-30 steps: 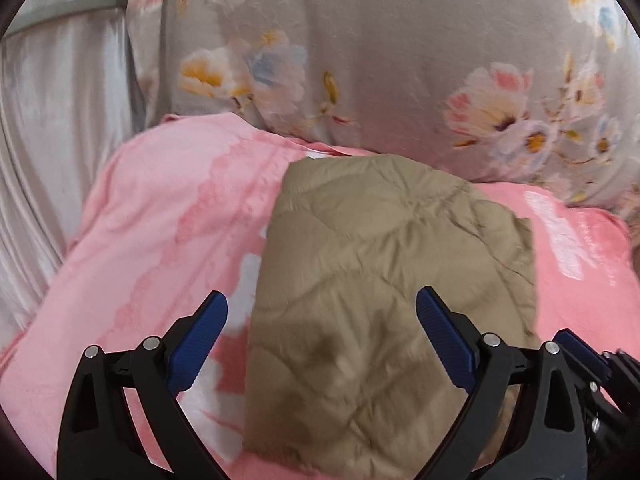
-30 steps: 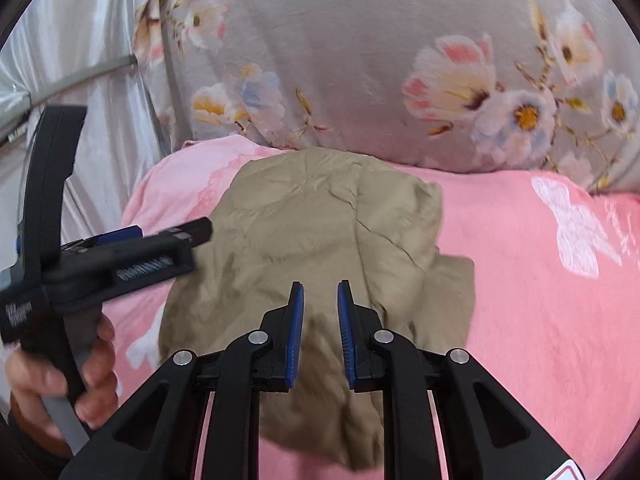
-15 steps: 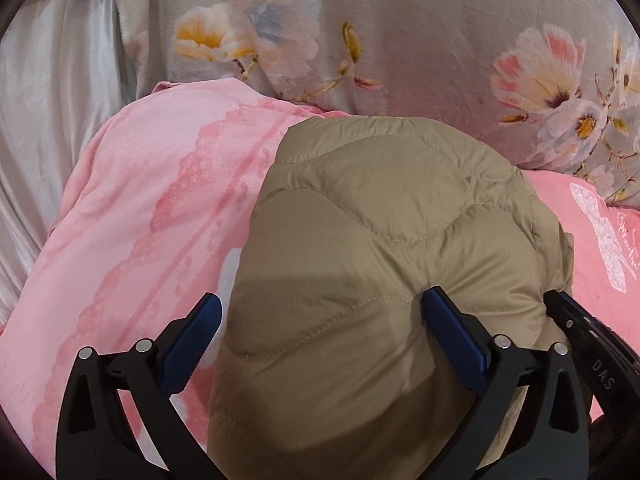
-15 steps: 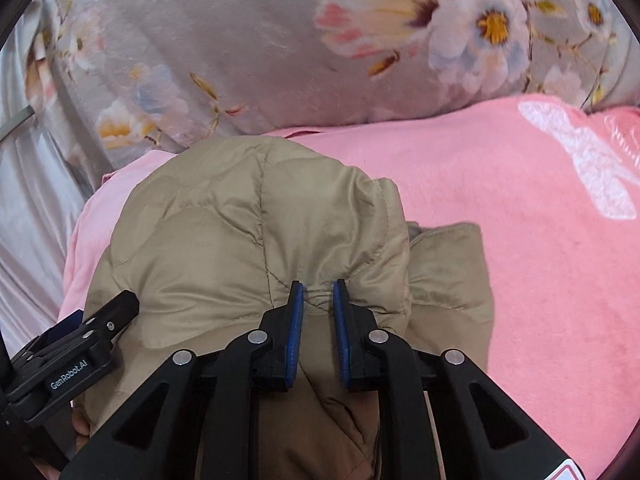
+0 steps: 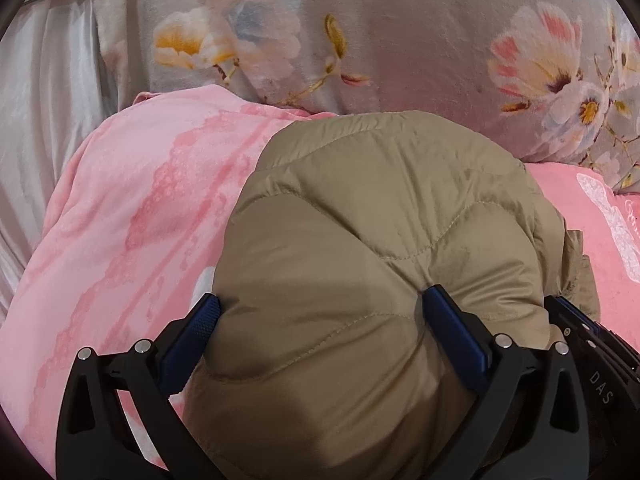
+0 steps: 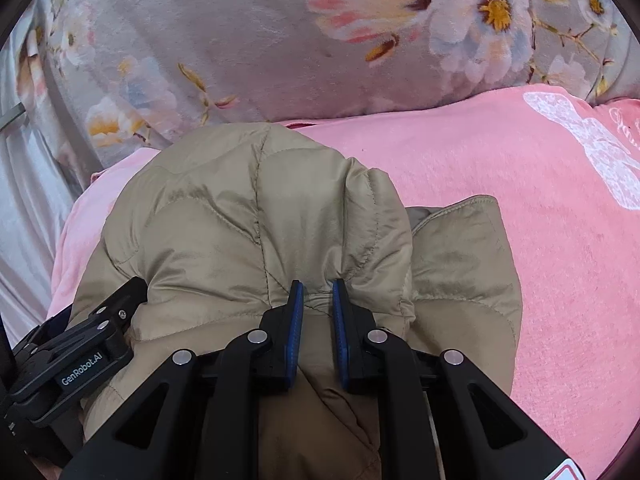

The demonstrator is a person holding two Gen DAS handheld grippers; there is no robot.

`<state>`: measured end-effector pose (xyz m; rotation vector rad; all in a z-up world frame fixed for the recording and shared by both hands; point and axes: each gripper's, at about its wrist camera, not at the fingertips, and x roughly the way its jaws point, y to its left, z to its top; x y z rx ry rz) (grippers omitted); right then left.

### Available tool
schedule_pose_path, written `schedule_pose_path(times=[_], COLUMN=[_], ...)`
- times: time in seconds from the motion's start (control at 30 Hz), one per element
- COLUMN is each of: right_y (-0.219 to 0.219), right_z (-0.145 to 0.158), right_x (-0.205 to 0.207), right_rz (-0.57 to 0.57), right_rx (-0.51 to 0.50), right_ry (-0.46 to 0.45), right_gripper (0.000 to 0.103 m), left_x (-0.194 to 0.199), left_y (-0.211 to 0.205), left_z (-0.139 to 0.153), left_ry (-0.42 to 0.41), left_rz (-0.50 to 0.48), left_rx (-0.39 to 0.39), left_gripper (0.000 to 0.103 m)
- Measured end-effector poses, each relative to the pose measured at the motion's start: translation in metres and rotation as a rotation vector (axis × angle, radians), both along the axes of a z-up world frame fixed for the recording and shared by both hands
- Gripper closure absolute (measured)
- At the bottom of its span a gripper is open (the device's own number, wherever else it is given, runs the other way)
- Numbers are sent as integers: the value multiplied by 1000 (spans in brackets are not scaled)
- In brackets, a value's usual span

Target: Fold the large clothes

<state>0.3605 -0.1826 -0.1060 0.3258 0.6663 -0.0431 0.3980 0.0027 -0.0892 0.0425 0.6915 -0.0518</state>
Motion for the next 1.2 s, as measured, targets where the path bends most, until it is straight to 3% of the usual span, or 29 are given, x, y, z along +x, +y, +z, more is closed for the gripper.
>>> schedule_pose_path(times=[0.8, 0.87, 0.93, 1.03, 1.2], right_y=[8, 11, 13, 17, 24], right_z=[-4, 4, 20, 33, 8], right_x=[6, 1, -24, -68, -97], right_rz=[-48, -28, -3, 68, 93], right_rx=[-45, -87, -86, -75, -81], right_ry=[-21, 8, 5, 4, 100], right_gripper=[90, 90, 81, 80, 80], left_x=[15, 13, 5, -26, -79], left_y=[-4, -1, 5, 21, 33], left_z=[-9, -8, -3, 11, 10], left_ry=[-50, -42, -5, 32, 120], left_rz=[-22, -28, -43, -53, -61], left_rx=[27, 15, 8, 0, 56], left_gripper=[5, 5, 5, 5, 5])
